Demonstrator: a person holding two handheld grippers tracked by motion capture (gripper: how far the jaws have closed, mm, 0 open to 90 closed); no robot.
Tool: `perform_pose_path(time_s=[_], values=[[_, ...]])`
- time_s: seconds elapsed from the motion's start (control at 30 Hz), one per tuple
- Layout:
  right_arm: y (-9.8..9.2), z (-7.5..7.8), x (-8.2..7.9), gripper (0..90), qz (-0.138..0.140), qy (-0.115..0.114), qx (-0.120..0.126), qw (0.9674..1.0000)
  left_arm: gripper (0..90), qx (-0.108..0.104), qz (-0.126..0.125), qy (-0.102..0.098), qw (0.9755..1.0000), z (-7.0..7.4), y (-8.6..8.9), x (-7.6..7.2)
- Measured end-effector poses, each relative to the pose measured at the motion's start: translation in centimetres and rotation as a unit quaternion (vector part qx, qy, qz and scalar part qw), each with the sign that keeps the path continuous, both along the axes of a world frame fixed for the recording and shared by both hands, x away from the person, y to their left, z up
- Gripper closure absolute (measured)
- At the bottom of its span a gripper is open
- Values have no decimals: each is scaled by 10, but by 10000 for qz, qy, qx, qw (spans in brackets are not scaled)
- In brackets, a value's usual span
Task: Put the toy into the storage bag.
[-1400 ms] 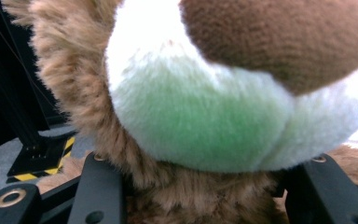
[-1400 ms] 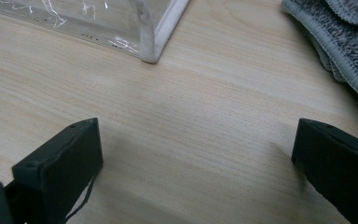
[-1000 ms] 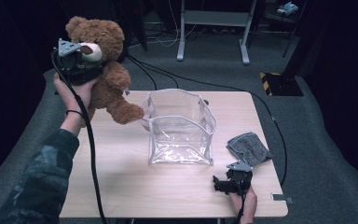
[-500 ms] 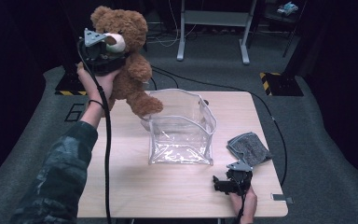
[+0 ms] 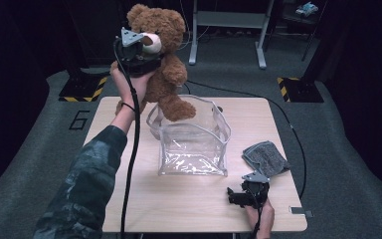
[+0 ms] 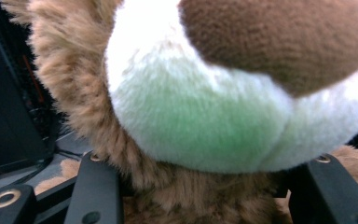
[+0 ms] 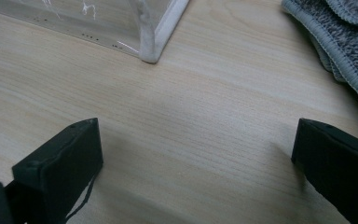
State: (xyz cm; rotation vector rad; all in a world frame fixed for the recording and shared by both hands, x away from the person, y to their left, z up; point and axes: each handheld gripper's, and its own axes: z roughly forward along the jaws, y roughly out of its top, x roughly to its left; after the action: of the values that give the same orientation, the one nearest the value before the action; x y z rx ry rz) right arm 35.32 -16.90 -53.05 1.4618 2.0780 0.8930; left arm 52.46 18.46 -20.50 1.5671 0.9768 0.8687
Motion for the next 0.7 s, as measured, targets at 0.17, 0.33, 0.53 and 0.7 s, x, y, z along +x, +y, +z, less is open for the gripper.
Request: perform_pose_path(time_s=[0.17, 0.33, 0.53, 0.7], values=[[0, 0, 0, 12, 0, 1, 0, 10000, 464, -57, -101, 18, 9999, -5, -16, 3], [0, 0, 0, 12, -1, 1, 1, 10000, 463, -98, -186, 54, 9998, -11, -28, 4], [0, 0, 0, 12, -1, 1, 1, 10000, 461, -104, -267, 87, 9996, -16, -39, 6], [0, 0, 0, 12, 0, 1, 1, 10000, 461, -234, -287, 82, 9993, -20, -47, 8]])
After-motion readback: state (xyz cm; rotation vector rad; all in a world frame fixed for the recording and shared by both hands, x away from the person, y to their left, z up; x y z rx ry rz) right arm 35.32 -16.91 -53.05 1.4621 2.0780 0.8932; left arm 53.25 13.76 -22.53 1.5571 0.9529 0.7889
